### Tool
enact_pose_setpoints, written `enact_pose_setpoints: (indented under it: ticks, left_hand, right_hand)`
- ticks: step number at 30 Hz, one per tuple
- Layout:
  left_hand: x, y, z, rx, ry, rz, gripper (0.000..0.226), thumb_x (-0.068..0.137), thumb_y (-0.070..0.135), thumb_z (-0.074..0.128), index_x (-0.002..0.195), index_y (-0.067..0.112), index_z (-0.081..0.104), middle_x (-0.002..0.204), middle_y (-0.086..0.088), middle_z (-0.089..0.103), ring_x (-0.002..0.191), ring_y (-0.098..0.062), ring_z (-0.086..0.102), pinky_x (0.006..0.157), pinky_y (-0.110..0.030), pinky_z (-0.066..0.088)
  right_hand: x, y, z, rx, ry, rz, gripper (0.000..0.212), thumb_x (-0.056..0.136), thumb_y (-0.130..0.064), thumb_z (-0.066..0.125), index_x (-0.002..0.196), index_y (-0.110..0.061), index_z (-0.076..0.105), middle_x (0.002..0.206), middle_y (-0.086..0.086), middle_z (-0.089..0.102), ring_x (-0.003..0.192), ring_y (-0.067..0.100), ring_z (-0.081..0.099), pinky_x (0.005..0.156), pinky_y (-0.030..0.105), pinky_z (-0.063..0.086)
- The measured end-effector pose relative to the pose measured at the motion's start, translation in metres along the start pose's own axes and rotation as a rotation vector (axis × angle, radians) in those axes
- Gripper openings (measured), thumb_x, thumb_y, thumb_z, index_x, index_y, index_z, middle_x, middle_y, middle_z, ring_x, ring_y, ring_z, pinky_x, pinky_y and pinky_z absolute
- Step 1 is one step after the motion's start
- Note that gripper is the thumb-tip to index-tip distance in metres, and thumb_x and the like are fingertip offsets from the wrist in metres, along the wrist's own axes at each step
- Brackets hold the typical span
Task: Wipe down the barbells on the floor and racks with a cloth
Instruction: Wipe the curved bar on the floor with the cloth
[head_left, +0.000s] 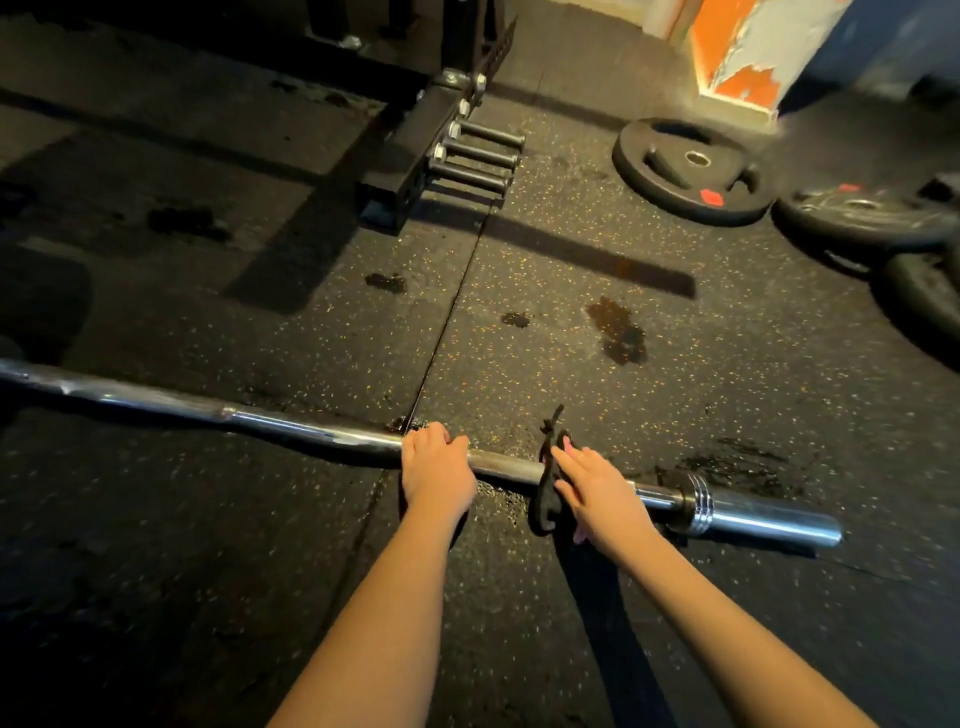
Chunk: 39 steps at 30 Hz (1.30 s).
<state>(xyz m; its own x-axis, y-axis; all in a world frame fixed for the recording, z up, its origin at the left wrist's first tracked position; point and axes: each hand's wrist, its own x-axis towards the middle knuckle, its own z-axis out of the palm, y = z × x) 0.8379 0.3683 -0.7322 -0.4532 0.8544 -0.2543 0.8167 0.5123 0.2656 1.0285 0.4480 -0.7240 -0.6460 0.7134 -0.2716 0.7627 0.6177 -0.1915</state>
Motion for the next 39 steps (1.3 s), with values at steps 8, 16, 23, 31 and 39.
enact_pose_setpoints:
  ticks: [8,16,23,31,39]
  left_hand:
    - [0.011,-0.001,0.003,-0.211,0.052,-0.125,0.032,0.095,0.024,0.044,0.121,0.023,0.062,0.123,0.002,0.054,0.118,-0.019,0.044,0.106,-0.030,0.025]
    - [0.010,-0.009,0.013,-0.321,0.204,-0.093,0.029,0.096,0.016,0.044,0.115,0.023,0.065,0.116,0.007,0.058,0.114,-0.013,0.046,0.107,-0.027,0.022]
    - [0.006,-0.024,0.019,-0.362,0.258,0.057,0.027,0.086,0.007,0.053,0.105,0.017,0.069,0.104,0.005,0.064,0.105,-0.017,0.054,0.101,-0.026,0.023]
    - [0.001,-0.029,0.018,-0.304,0.255,0.134,0.028,0.085,0.004,0.055,0.106,0.018,0.067,0.102,0.007,0.063,0.103,-0.016,0.053,0.098,-0.025,0.023]
    - [0.000,-0.026,0.018,-0.292,0.262,0.128,0.029,0.085,0.005,0.054,0.108,0.017,0.067,0.105,0.006,0.062,0.104,-0.017,0.052,0.097,-0.027,0.025]
  right_hand:
    - [-0.005,-0.024,-0.036,-0.155,-0.261,0.051,0.060,0.099,-0.006,0.036,0.155,-0.016,0.015,0.162,0.007,0.006,0.148,0.020,0.014,0.113,0.030,0.021]
    - [0.016,0.006,0.007,-0.188,0.068,-0.221,0.048,0.090,-0.031,0.060,0.131,-0.006,0.056,0.118,0.012,0.064,0.103,0.034,0.062,0.085,0.041,0.051]
    - [0.041,-0.016,0.022,-0.249,0.258,-0.358,0.041,0.069,-0.025,0.085,0.102,-0.005,0.069,0.093,0.011,0.072,0.071,0.028,0.068,0.057,0.034,0.055]
    - [0.042,-0.015,0.006,0.185,0.153,0.039,0.021,0.100,-0.020,0.048,0.105,-0.004,0.061,0.094,0.018,0.067,0.088,0.038,0.061,0.069,0.039,0.040]
    - [0.004,0.032,0.007,-0.062,0.109,-0.196,0.036,0.096,-0.031,0.041,0.115,-0.007,0.062,0.104,0.009,0.065,0.096,0.028,0.059,0.084,0.036,0.045]
